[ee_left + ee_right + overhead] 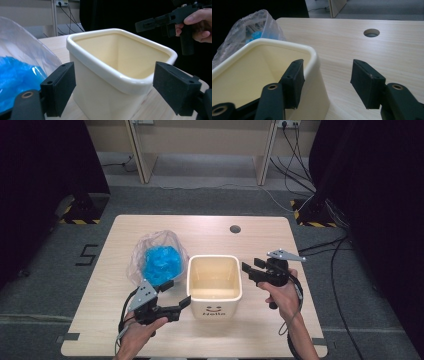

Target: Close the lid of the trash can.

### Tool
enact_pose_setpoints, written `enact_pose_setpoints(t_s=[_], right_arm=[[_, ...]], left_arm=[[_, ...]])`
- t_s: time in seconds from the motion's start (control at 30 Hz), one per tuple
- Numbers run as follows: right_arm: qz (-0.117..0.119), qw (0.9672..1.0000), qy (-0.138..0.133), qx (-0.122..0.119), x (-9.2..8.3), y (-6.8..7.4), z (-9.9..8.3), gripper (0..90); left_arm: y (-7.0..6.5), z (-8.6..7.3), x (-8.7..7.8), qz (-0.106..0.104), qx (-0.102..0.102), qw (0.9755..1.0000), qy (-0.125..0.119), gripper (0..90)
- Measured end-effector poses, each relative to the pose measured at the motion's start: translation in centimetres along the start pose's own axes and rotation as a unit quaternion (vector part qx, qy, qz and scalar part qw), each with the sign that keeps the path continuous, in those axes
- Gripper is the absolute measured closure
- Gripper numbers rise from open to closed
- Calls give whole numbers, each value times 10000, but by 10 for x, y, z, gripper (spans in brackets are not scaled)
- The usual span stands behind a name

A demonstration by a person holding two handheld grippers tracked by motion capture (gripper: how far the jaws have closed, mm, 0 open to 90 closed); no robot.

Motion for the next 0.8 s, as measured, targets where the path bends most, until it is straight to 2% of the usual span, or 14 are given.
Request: enact_pose_setpoints(t_s=[0.17, 0.37, 0.8], right_arm=[[-20, 9998, 2, 188, -3, -13, -8, 370], [-76, 9996, 70, 253, -6, -22, -19, 344], [-185, 9996, 121, 152, -2, -30, -42, 298]], left_arm=[[3, -8, -2, -53, -34, 9999, 78, 169], [8, -19, -3, -42, -86, 9998, 147, 166], [19, -42, -5, 66, -25, 9992, 393, 165]])
Point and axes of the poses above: each handheld gripper's, and its own axes: x roughly forward along the jaws, z roughly out of its top, y roughly to its left, the point moved 2 cm from there along x, roughly forward along the jaws, and after that the axes turned 12 degrees about y, right-handed, at the moved point
